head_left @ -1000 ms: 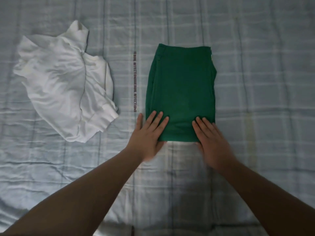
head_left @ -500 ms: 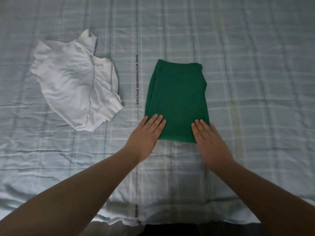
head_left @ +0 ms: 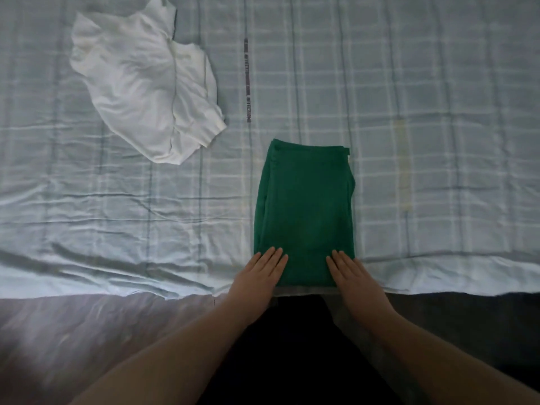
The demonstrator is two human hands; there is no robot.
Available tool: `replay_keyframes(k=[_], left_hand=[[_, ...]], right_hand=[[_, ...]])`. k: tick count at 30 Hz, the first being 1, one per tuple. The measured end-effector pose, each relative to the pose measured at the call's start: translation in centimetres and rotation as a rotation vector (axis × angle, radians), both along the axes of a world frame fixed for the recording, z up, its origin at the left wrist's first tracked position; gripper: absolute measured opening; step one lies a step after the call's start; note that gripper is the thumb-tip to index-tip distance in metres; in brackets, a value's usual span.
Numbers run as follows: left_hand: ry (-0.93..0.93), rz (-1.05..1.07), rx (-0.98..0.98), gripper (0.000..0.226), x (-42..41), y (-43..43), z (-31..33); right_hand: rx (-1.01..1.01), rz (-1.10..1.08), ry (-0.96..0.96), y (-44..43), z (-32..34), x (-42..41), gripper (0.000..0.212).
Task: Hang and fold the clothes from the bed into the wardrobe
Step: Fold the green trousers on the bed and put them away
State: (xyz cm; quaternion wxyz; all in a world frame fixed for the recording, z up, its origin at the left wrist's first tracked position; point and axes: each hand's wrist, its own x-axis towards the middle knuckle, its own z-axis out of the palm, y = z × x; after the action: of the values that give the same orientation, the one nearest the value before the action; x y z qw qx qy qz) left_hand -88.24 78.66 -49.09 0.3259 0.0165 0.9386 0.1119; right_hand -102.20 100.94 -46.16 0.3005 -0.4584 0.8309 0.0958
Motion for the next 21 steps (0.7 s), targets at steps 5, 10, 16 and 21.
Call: replay_keyframes(k=[5, 10, 16, 21], left_hand=[[0.028, 0.143, 0.185, 0.089, -1.2, -0.6, 1.6], [0.053, 0.509, 0.528, 0.041, -4.7, -5.4, 7.3], [0.235, 0.994, 0.614, 0.02, -13.4, -10.2, 9.7], [0.277, 1.263, 0.657, 0.013, -20.2, -12.2, 6.3]], right_hand=[[0.131, 0.026, -0.143, 0.4, 0.0, -2.1, 0.074], [-0.129, -0.259, -0.27, -1.0, 5.1, -7.4, 0.062], [-0.464, -0.725, -0.284, -5.9, 8.0, -15.6, 0.025], [-0.568, -1.116, -0.296, -10.1, 3.0, -20.9, 0.006]])
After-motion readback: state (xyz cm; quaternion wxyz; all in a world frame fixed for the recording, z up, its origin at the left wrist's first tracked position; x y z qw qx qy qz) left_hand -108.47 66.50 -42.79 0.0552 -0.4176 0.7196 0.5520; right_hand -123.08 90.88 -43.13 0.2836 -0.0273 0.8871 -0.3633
